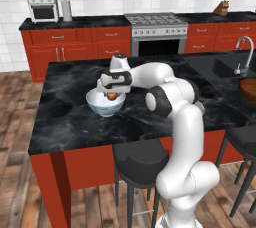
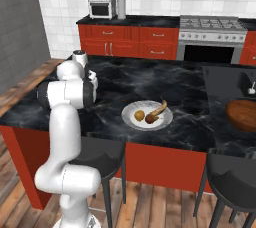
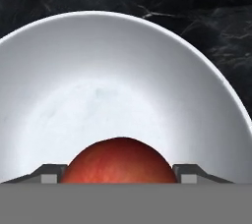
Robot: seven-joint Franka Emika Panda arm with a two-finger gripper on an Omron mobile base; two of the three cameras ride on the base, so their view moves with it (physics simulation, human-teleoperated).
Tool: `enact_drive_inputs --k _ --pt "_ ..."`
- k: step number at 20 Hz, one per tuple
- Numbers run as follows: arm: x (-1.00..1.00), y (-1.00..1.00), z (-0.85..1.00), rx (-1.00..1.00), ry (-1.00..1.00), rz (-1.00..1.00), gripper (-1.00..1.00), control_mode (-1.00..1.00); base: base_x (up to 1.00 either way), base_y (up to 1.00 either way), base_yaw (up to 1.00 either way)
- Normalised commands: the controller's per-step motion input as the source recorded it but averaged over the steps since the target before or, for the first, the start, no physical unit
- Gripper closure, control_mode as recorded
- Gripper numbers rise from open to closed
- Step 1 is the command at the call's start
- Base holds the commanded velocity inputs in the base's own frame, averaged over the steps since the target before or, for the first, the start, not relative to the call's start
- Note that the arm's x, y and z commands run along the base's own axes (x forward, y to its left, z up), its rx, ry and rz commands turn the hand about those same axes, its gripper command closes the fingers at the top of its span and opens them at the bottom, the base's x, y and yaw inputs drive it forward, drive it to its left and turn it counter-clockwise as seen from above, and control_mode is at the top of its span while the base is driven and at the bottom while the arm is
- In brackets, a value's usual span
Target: Take the fruits from the plate on the dining counter and place two fruits in each bowl.
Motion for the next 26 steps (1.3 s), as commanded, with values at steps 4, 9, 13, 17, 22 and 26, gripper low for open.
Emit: enact_drive_inputs --k 4,9,13,17,22,26 --pt "0.12 0.00 0.00 0.00 0.07 -0.09 -1.00 -1.00 0.00 0.00 0.00" --pt "0.05 -0.02 0.00 0.02 0.04 -0.02 -1.00 -1.00 0.00 0.00 0.00" --pt "0.00 -0.13 0.06 0.00 0.00 0.00 -1.00 -1.00 0.00 0.00 0.00" --pt "0.00 -0.18 0.12 0.00 0.01 0.00 -1.00 -1.00 0.00 0.00 0.00" --pt "0.02 0.12 -0.28 0.04 0.00 0.08 -1.00 -1.00 0.00 0.00 0.00" --pt "0.16 0.15 -0.37 0.15 0.00 0.28 -1.00 -1.00 0.00 0.00 0.00"
